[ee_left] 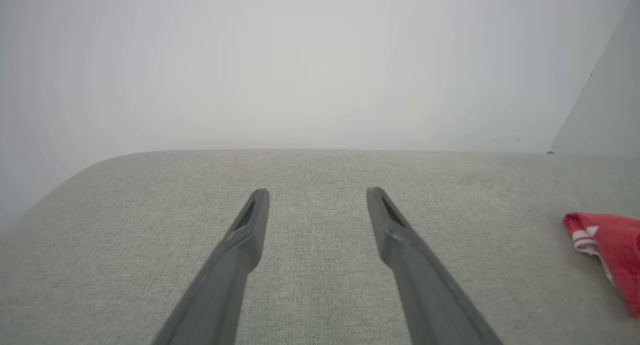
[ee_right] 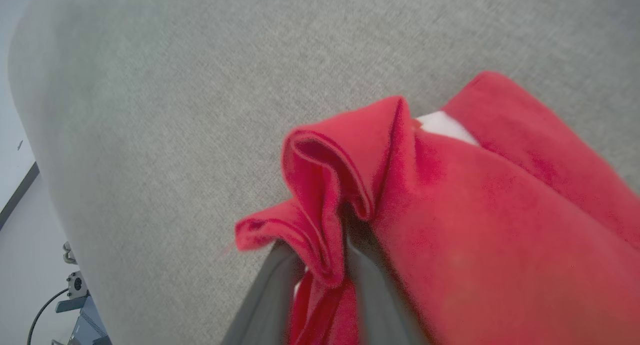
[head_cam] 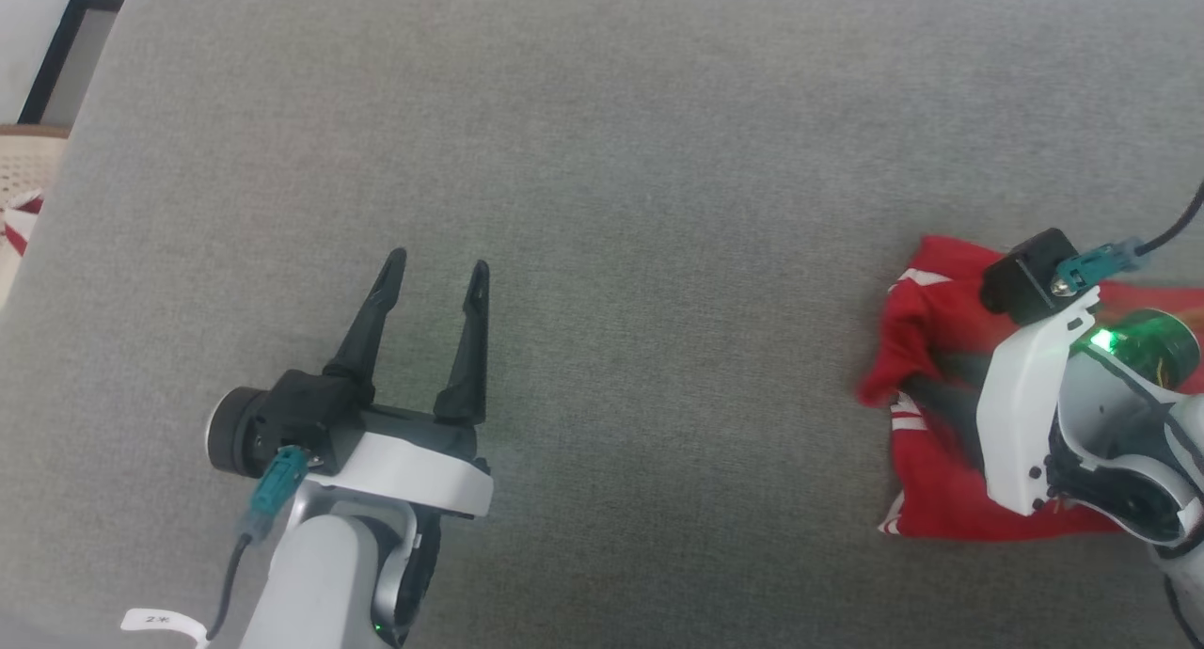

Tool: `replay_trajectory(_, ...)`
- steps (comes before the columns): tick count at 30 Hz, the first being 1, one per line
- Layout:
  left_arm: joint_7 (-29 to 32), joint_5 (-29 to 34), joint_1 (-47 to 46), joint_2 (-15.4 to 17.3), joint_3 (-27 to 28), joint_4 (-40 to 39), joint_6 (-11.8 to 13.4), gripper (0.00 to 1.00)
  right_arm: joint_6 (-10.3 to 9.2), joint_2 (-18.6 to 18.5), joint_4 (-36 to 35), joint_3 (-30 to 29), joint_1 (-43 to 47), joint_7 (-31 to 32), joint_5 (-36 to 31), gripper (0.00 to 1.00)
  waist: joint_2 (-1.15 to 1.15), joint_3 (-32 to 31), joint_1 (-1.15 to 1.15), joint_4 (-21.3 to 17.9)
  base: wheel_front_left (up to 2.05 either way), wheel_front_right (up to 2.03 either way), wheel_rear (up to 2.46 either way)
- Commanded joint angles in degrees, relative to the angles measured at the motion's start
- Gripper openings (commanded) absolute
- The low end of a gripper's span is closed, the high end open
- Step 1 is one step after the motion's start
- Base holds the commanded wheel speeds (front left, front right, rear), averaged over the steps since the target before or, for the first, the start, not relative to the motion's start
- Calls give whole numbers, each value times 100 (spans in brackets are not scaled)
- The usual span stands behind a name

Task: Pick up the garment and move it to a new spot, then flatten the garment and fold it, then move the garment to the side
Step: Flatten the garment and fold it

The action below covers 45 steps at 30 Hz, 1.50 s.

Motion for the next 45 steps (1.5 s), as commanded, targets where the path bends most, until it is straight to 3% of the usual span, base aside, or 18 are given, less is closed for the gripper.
replay_trajectory(1,-25,58,15,-10,83,54,-40,100,0,31,-25,-64,-7,-185,14,100,0,-72,0,-74,0,0,0)
replay_trajectory(8,-25,130,161,-10,378,145,-123,100,0,-60,22,-454,135,-817,208,100,0,-319,0,-268,0,0,0)
replay_trajectory(16,-25,229,467,-10,718,290,-284,100,1,-206,586,-897,411,-2207,362,100,0,-721,0,-561,0,0,0)
replay_trajectory(24,-25,191,751,20,905,477,-377,100,1,-283,1377,-628,692,-3867,299,100,0,-1086,0,-771,0,0,0)
replay_trajectory(29,-25,147,1020,59,980,557,-391,100,1,-137,1972,-557,880,-4796,104,100,0,-1413,0,-839,0,0,0)
replay_trajectory(35,-25,84,1340,126,1096,475,-397,100,0,150,2051,-906,1111,-5047,-307,100,0,-1664,0,-976,0,0,0)
replay_trajectory(39,-25,41,1541,159,1177,353,-399,100,0,414,1689,-1493,1486,-5046,-822,100,0,-1789,0,-1054,0,0,0)
replay_trajectory(45,-25,30,1782,221,1224,141,-399,100,0,612,1288,-1930,2086,-5050,-1104,100,0,-1874,0,-1103,0,0,0)
